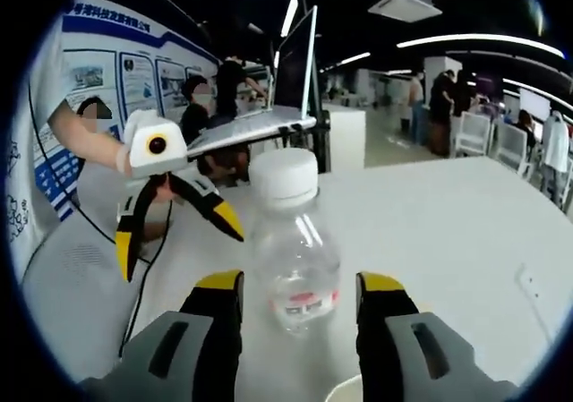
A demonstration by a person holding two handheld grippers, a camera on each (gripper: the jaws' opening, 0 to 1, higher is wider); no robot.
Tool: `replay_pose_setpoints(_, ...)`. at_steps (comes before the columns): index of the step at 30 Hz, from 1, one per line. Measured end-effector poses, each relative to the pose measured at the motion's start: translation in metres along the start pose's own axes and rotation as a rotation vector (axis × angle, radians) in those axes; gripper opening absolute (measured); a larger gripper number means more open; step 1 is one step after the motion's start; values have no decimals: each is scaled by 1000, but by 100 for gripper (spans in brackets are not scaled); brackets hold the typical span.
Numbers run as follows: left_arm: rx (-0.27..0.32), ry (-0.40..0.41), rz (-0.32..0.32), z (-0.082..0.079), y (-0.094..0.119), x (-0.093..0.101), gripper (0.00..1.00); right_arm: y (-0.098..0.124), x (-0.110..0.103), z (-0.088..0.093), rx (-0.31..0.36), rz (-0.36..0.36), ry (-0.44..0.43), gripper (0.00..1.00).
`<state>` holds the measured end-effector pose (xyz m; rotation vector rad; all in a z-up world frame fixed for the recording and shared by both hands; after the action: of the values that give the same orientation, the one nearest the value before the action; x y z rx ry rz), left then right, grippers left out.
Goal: Arrange the tabletop items into an orderly group along one side of the table until the central work area is clear of visible clutter.
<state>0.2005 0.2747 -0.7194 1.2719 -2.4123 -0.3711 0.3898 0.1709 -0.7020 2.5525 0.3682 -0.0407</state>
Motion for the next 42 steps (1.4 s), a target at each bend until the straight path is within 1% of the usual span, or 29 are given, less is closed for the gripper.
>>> replay_pose_setpoints(1, 0, 2, 1, 1, 0, 0, 76, -1, -1, -1, 7, -12, 10, 46)
replay_pose_setpoints(3, -6, 7, 1, 3, -1, 0, 76, -4, 5, -2, -4, -6, 8, 45)
replay_pose_setpoints(4, -7, 9, 0, 4, -1, 0, 76, -5, 5, -2, 8, -15, 11, 45)
replay_pose_setpoints(6, -8, 14, -1, 6, -1, -1, 76, -6, 5, -1, 3, -12, 3, 45)
replay_pose_setpoints(7, -7, 16, -1, 6, -2, -1, 76, -7, 3, -1, 11, -22, 13, 45)
replay_pose_setpoints(8, -2, 18, 0, 6, -2, -1, 75, -8, 3, 0, 2, -15, 7, 45)
replay_pose_setpoints(11, -6, 20, -1, 8, -3, -2, 75, -9, 2, 0, 5, -23, 15, 44)
replay_pose_setpoints(12, -5, 21, 1, 8, -4, -3, 75, -9, 2, 0, 17, -27, 16, 44)
replay_pose_setpoints(17, -13, 28, 9, 10, -7, -4, 75, -12, 1, 0, 18, -23, 23, 42)
replay_pose_setpoints(25, -14, 31, 15, 11, -9, -6, 74, -16, 1, 0, 24, -35, 32, 40)
replay_pose_setpoints(26, -13, 31, 16, 11, -9, -6, 74, -16, 1, 0, 27, -39, 35, 38)
replay_pose_setpoints(42, -17, 43, 18, 13, -9, -7, 73, -16, 0, 1, 58, -36, 25, 36)
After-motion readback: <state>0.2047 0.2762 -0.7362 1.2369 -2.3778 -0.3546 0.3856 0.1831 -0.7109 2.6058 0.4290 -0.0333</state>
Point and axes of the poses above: the point that each gripper's makers call its tool centre point, and the gripper's own axes: y roughly backward along the fingers, x roughly to its right, z roughly out of its underside, the point moved 9 cm from there along y, roughly backward along the fingers, and after that the axes turned 4 degrees about -x, right-handed, at the moved point
